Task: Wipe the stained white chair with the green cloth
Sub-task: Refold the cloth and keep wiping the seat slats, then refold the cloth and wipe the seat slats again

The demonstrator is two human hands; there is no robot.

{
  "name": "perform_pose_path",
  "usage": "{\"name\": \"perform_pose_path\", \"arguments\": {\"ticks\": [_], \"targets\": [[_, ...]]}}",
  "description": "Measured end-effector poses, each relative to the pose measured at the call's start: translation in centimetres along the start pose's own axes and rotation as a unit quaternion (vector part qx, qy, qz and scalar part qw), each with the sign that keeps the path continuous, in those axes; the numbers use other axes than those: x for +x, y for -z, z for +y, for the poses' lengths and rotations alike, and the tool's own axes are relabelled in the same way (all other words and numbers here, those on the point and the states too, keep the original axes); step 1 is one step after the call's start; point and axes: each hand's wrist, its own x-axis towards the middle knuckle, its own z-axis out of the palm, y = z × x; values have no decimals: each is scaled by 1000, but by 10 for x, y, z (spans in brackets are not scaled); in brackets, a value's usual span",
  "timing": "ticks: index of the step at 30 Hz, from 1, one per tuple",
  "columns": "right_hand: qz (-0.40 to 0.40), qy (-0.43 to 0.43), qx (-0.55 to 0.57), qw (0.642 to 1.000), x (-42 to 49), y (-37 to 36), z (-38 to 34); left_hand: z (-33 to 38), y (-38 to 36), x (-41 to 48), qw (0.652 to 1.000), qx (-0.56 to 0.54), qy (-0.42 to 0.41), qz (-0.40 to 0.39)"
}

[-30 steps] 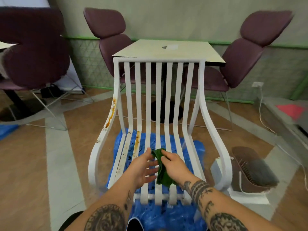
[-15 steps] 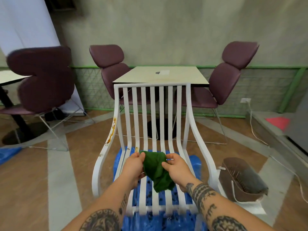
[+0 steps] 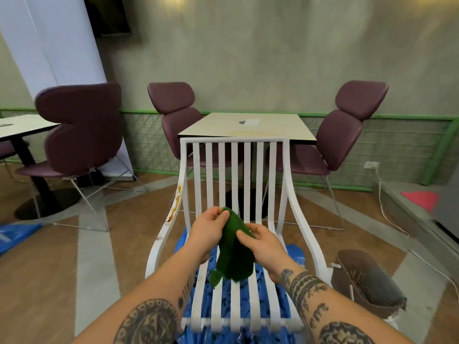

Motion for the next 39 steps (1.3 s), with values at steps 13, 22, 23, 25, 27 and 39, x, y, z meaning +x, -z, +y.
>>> {"name": "perform_pose_path", "arguments": {"ticks": [13, 22, 23, 25, 27, 39], "targets": [[-74, 82, -99, 989, -7, 25, -46, 64, 43, 22, 975, 178, -114, 68], [-53, 25, 0, 998, 0, 24, -42, 12, 39, 18, 978, 178, -35, 104], [-51, 11, 28, 998, -1, 24, -40, 2, 36, 18, 979, 171, -14, 110], [-42, -20, 68, 997, 0, 22, -34, -15, 28, 14, 982, 136, 25, 128], [-25, -37, 48, 998, 1, 20, -29, -29, 16, 3, 987, 83, 50, 128], [-23, -58, 56, 997, 3, 27, -16, -53, -38, -37, 988, -88, 80, -102]]}}
